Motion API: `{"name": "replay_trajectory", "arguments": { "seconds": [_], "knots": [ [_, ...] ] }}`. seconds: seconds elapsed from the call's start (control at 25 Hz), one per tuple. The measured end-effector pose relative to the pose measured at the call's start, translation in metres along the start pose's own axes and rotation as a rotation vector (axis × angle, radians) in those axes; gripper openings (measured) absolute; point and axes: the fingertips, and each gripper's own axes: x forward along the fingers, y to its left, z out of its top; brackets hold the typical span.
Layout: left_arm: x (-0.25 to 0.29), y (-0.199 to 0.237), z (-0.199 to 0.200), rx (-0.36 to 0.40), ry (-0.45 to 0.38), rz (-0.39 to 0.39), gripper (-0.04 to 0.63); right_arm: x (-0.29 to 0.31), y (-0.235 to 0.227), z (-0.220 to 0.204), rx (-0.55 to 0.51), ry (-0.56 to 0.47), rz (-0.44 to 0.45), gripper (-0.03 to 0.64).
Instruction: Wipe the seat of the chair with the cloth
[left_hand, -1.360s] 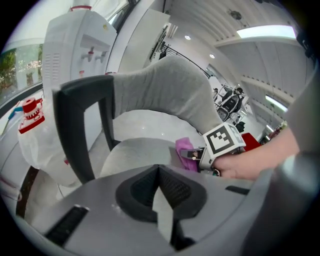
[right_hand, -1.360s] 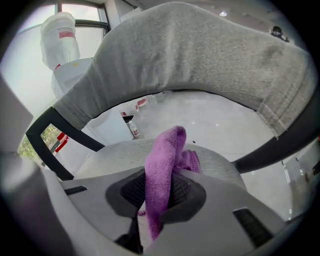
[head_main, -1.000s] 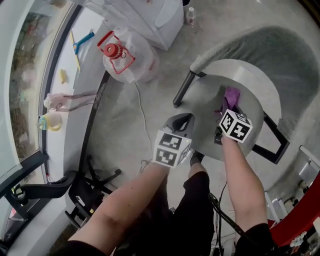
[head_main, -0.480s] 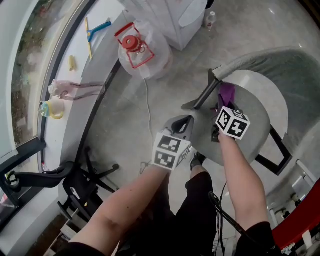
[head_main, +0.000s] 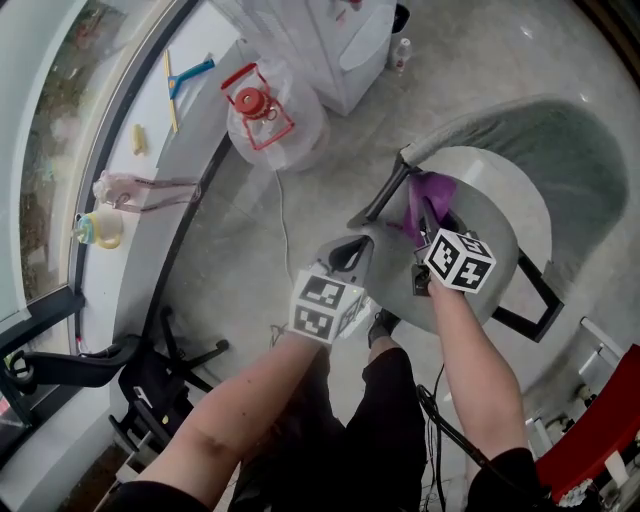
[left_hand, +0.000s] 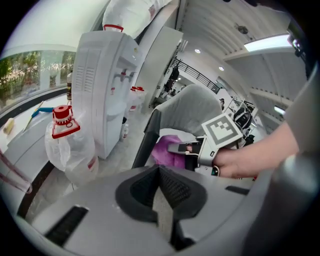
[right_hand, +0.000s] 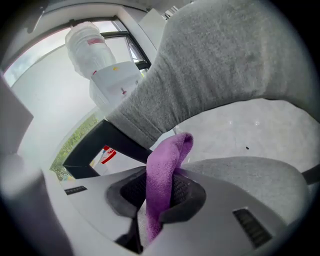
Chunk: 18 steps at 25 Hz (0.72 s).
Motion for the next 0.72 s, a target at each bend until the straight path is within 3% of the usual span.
{"name": "replay_trajectory", "arguments": {
  "seconds": [0.2,0.44,0.72],
  "knots": [
    [-0.012,-0.010,0.028,0.021,-0.054,0.019,0.008,-0.052,0.000,0.026,-0.004,-0.073,-0.009,0.066],
    [-0.050,-0.052,0.089,0.047,-0.176,-0.033,0.008,-0.125,0.011,0.069,0.008,-0.182,-0.011,0.066],
    [-0.097,-0.103,0.137,0.112,-0.265,-0.063,0.008,-0.220,0.041,0.113,-0.084,-0.291,0.012,0.066]
  ]
}}
